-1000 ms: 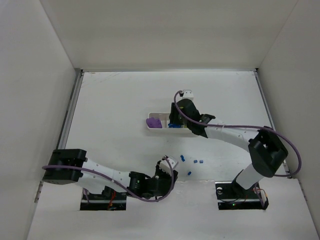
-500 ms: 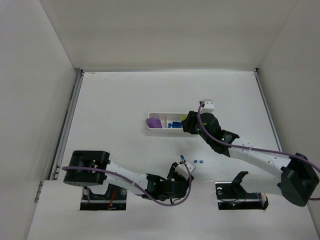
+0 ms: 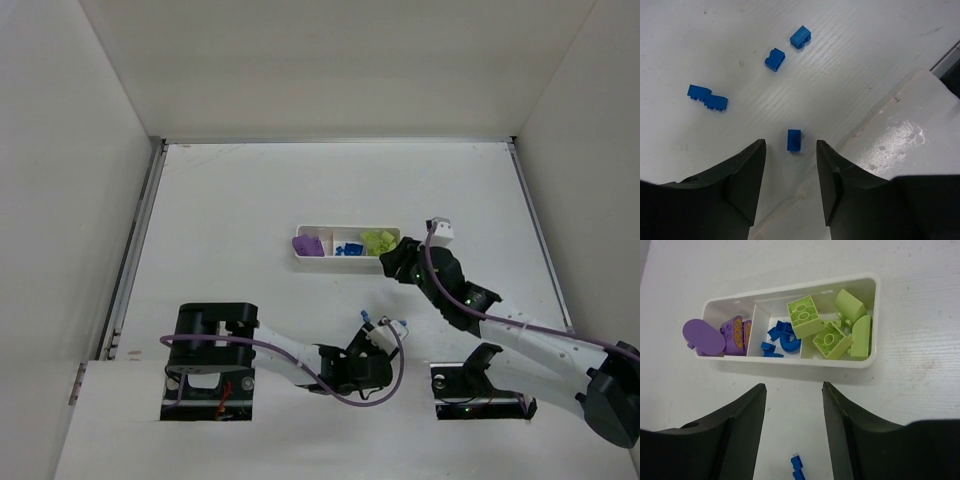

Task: Sort the legos into containers by color

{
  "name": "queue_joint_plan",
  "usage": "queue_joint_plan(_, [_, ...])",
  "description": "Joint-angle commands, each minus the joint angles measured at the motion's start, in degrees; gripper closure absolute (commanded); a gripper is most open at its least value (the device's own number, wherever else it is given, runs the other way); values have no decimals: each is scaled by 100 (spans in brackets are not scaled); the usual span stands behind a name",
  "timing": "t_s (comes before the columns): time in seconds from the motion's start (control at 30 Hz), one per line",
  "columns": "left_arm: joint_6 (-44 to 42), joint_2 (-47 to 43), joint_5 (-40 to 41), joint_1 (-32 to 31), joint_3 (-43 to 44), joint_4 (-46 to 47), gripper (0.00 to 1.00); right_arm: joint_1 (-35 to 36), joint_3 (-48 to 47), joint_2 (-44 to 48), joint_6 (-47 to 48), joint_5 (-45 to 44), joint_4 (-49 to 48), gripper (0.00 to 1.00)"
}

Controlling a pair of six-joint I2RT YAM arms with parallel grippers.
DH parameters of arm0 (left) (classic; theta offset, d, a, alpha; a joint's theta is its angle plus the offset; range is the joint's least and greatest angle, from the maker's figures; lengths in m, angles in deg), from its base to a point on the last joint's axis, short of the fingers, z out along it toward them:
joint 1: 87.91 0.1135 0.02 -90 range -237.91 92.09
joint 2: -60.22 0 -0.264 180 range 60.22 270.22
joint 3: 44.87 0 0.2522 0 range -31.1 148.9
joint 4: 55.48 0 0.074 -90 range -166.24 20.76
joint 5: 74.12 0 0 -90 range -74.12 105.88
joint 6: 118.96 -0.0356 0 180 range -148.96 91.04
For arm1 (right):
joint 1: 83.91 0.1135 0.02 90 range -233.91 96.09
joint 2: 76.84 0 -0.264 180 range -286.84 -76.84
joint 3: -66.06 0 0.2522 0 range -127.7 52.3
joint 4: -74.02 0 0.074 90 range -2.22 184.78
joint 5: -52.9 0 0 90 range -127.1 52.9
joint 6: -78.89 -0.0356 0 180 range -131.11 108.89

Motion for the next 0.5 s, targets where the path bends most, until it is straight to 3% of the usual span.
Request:
queue_joint_plan(0.0, [-174,99,89,77,202,111,60,1,101,251,-197,-85,-282,46])
queue_joint_plan(0.13, [-191,187,107,121,202,216,72,1,215,348,-355,-207,-142,49])
queue_joint_plan(0.23, [-200,197,107,165,132,400,86,1,285,401,-557,-479,165,58])
queue_joint_plan(0.33, [-200,-5,151,182,-17,602,90,159,277,462,-820,-804,692,68])
queue_joint_plan(0.47, [-147,-716,195,472,-281,612,90,484,259,760,-1137,-1297,1386,69])
